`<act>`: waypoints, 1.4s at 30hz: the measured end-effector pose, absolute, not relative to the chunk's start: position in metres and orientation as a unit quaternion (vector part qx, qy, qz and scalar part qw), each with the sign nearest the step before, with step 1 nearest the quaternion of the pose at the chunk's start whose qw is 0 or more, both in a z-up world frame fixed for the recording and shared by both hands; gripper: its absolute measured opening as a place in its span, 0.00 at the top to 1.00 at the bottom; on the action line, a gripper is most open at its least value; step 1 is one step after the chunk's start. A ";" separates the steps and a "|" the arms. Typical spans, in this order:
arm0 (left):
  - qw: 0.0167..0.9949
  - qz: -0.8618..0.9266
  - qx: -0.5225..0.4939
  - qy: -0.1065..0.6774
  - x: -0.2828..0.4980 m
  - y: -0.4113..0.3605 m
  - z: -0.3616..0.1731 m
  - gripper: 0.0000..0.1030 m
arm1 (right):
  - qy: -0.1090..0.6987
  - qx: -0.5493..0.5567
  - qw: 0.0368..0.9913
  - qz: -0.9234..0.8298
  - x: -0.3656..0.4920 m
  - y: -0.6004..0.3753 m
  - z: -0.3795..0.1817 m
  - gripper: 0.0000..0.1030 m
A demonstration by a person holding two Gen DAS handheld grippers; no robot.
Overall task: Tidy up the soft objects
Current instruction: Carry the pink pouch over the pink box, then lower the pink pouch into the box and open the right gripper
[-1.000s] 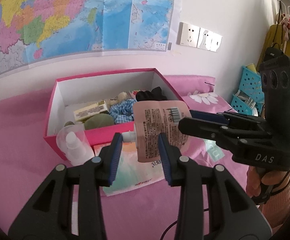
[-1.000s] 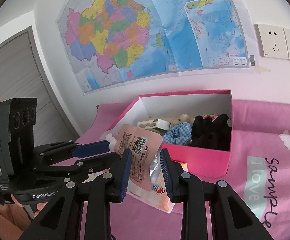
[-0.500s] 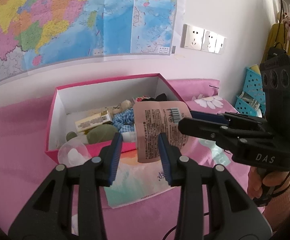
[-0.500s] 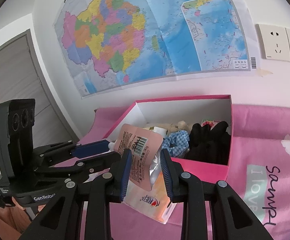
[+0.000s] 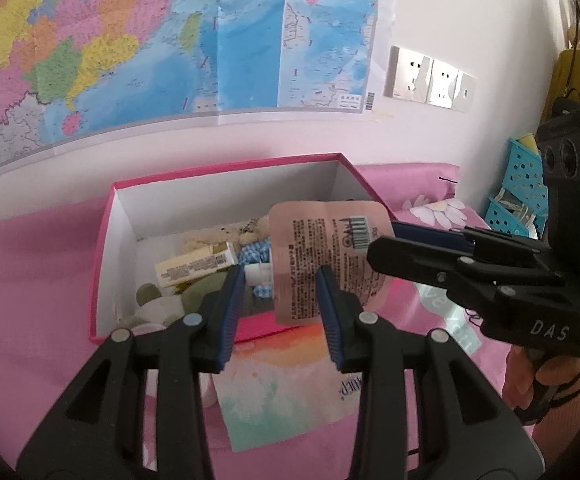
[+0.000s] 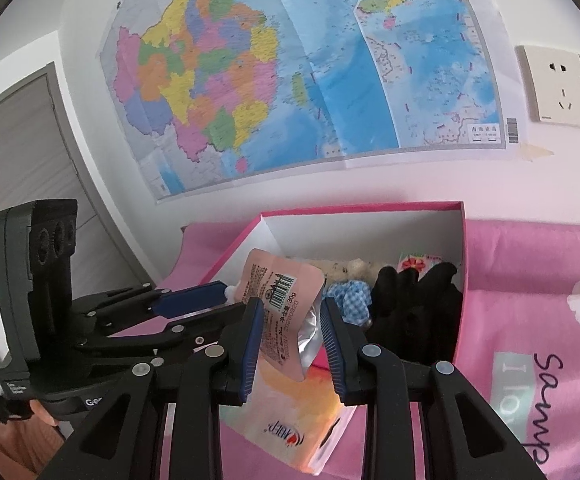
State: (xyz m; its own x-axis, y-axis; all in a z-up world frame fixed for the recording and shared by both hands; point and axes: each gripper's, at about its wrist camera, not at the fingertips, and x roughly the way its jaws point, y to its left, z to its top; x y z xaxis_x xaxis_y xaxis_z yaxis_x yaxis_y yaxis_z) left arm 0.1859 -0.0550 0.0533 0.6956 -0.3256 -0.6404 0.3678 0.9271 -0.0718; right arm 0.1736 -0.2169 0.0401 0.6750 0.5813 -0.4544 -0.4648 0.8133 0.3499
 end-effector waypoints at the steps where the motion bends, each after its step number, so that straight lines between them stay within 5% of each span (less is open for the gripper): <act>1: 0.921 -0.188 0.030 0.341 0.188 -0.055 0.053 0.63 | 0.282 0.103 0.909 0.287 0.176 -0.217 0.040 0.70; 42: 0.904 -0.125 0.012 0.407 0.272 -0.060 0.042 0.63 | 0.321 0.144 0.902 0.249 0.266 -0.209 0.020 0.70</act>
